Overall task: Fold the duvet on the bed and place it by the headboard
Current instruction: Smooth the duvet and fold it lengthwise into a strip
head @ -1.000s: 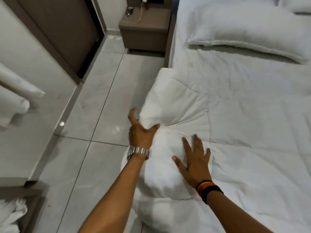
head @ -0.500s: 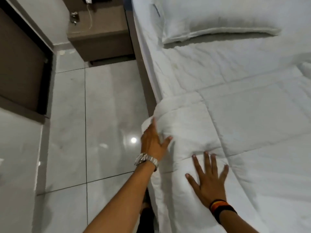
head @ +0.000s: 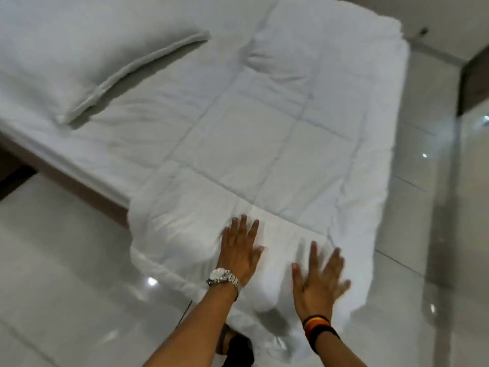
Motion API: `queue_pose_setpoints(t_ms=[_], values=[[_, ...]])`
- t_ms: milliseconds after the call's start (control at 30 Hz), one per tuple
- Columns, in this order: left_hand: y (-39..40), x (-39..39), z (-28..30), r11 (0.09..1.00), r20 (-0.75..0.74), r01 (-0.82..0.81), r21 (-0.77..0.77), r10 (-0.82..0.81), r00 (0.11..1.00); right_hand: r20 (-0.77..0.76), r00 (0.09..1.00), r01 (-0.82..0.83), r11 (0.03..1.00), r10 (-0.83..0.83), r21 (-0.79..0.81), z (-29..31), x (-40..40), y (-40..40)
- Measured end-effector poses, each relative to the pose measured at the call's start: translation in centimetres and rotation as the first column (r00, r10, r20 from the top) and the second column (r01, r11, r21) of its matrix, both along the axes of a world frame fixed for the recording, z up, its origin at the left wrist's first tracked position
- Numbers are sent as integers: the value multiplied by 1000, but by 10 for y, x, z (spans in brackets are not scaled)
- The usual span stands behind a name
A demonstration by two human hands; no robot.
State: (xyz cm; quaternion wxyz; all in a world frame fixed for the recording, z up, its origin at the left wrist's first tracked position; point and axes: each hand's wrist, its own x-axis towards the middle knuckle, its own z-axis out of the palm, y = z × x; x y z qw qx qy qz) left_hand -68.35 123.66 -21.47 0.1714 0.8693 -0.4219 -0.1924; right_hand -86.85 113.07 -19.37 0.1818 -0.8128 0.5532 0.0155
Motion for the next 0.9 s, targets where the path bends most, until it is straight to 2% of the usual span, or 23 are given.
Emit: queue_pose_setpoints(t_ms=[67, 133, 233, 333, 367, 400, 500, 600, 667, 700, 733, 800, 867, 900], values=[[-3, -4, -4, 999, -47, 35, 20, -34, 998, 27, 973, 227, 971, -229, 76, -6, -17, 3], [-22, -27, -11, 984, 2, 170, 58, -170, 985, 57, 903, 408, 892, -426, 195, -19, -49, 5], [-30, -42, -22, 960, 59, 223, 167, -235, 970, 181, 876, 390, 877, -447, 280, -35, -54, 10], [-20, -42, -19, 956, 22, 250, 153, -256, 966, 399, 837, 324, 927, -374, 191, -29, -56, 4], [-13, -39, -15, 958, 6, 259, 125, -262, 965, 424, 837, 311, 938, -345, 149, -26, -60, 6], [-5, -36, -10, 960, -8, 265, 93, -265, 964, 412, 843, 321, 938, -345, 129, -24, -68, 8], [30, -23, 4, 967, -30, 252, 42, -251, 967, 280, 842, 410, 885, -460, 222, -23, -97, 25], [78, 8, 5, 999, -45, 42, -6, -42, 998, 250, 834, 422, 861, -492, 285, -31, -105, 61], [116, 35, -4, 989, -67, -144, -46, 141, 988, 226, 772, 510, 791, -595, 338, -43, -103, 99], [137, 48, -14, 969, -105, -243, -48, 237, 966, 208, 712, 578, 728, -671, 370, -51, -99, 121], [157, 59, -26, 936, -171, -352, -32, 341, 924, 183, 638, 641, 648, -748, 412, -61, -93, 143], [194, 77, -56, 836, -332, -544, 71, 534, 777, 145, 493, 709, 493, -858, 504, -84, -73, 181], [216, 86, -86, 748, -448, -638, 185, 642, 622, 155, 393, 719, 408, -906, 563, -109, -51, 202], [222, 92, -101, 714, -504, -677, 181, 658, 560, 172, 357, 718, 387, -918, 579, -123, -39, 207]])
